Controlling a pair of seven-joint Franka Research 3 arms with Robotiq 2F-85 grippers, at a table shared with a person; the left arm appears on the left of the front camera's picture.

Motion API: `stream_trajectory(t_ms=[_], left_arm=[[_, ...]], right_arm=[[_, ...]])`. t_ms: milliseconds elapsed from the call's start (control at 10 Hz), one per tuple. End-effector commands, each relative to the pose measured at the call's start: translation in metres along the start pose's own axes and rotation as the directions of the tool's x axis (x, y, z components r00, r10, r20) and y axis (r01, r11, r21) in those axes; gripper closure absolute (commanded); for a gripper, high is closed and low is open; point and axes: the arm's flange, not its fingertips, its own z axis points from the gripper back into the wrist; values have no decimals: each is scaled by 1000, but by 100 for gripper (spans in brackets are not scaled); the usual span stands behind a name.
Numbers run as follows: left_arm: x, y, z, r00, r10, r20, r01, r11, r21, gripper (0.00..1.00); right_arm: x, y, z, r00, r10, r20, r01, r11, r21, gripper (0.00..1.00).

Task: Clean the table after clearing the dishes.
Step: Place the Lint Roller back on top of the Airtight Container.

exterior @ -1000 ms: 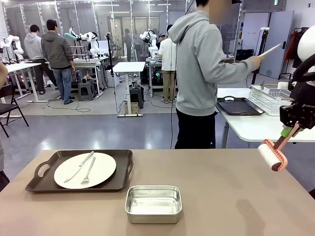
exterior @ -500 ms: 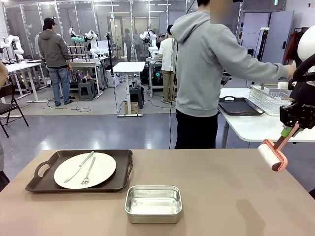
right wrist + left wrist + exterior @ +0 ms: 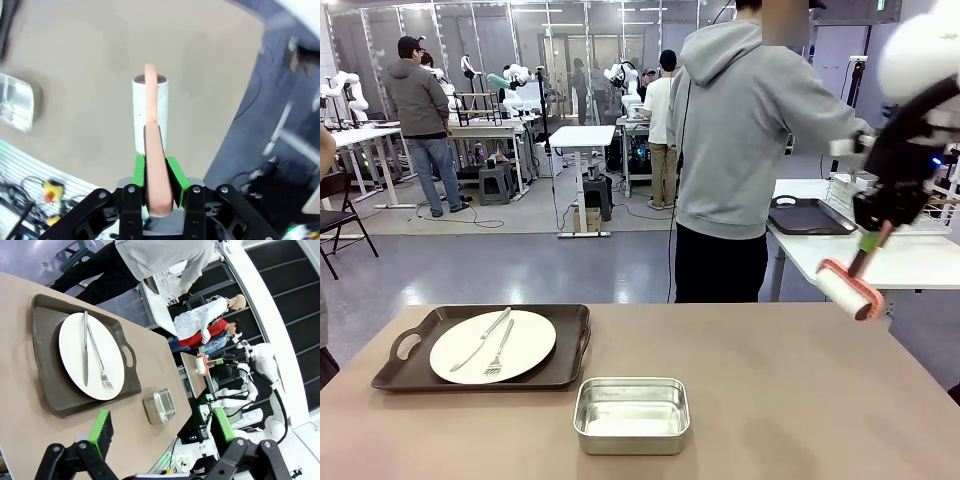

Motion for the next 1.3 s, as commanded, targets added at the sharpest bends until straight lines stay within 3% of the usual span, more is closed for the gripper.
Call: stream_trajectory(t_ms=[0,100,300,600,800,1000,1100,1200], left_arm=[[-2,-2,3,1000,0,-1,0,1000,-4,0],[-2,-2,3,1000,0,-1,0,1000,-4,0],[-2,-2,3,1000,0,-1,0,1000,-4,0],[-2,-2,3,1000,0,-1,0,1000,-4,0],[-2,-2,3,1000,0,-1,0,1000,-4,0],[-2,-2,3,1000,0,-1,0,1000,-4,0],[-2,-2,3,1000,0,-1,0,1000,-4,0],[-2,-2,3,1000,0,-1,0,1000,-4,0]], right_arm=[[45,54,19,946,322,-41,-324,938,-123,77],[62,90,23,884,463,-62,-467,872,-150,77],[83,164,17,764,633,-122,-643,733,-222,77],[89,242,10,635,754,-167,-770,598,-223,77],[76,280,4,576,804,-146,-815,553,-171,77],[45,298,1,528,843,-104,-849,528,-26,77],[33,306,-1,511,855,-87,-859,513,-6,77],[23,312,2,524,849,-64,-852,524,-17,77]])
